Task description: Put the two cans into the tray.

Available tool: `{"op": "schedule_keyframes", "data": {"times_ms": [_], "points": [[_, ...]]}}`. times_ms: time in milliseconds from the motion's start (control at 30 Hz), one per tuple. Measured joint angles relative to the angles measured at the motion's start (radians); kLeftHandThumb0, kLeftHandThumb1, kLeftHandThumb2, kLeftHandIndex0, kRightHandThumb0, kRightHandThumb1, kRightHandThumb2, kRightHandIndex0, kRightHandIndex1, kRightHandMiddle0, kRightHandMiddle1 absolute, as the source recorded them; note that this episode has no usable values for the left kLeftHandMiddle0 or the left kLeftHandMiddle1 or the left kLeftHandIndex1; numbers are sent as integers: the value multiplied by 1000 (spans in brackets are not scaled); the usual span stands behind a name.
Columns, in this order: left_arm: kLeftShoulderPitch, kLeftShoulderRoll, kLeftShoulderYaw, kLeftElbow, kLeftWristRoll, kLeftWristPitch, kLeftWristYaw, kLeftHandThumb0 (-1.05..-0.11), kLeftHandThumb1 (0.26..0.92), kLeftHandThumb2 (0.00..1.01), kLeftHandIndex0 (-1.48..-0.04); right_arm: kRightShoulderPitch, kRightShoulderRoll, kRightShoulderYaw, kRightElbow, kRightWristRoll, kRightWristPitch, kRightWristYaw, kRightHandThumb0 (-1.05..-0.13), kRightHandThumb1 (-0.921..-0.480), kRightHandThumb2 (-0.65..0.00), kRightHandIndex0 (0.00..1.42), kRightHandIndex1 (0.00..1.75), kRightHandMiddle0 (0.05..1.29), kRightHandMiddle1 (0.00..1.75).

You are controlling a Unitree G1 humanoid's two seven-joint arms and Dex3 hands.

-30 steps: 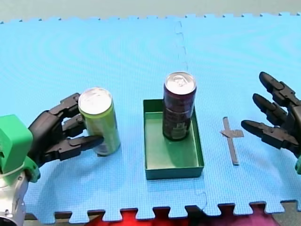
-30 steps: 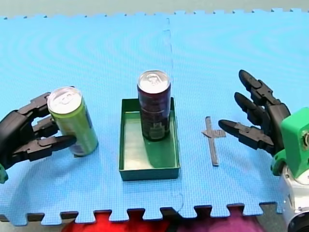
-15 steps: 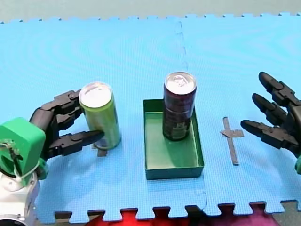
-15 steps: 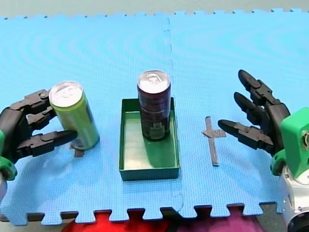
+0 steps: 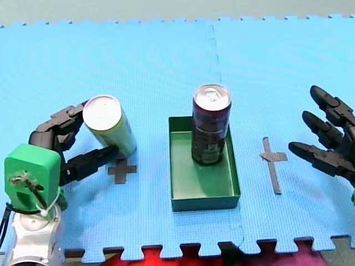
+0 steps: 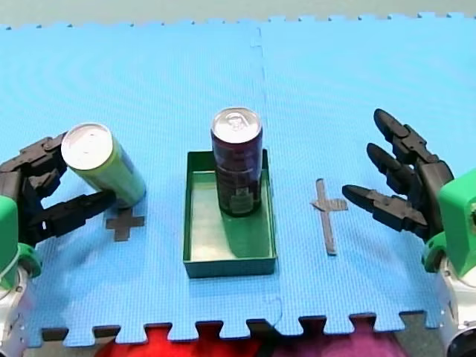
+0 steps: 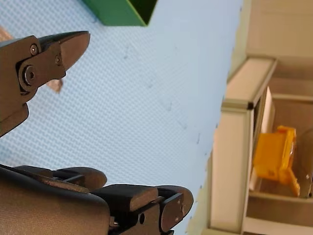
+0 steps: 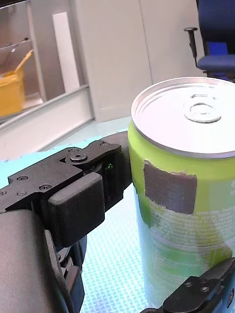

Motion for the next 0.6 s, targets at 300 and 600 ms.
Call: {"op": "schedule_keyframes", "data": {"times_ms": [300,600], "points": [[-10,2,26,24,-50,0,-98,-382,738,3,-1300,-5,-3,-1,16,-4,-16,-9,-937,-733,-1,368,3,316,0],[-14,3,38,27,-72,11,-143,-380,741,1,-1292,-5,-3,2,17,-9,-18,-15,-924,-735,-1,371,2,317,0]]}}
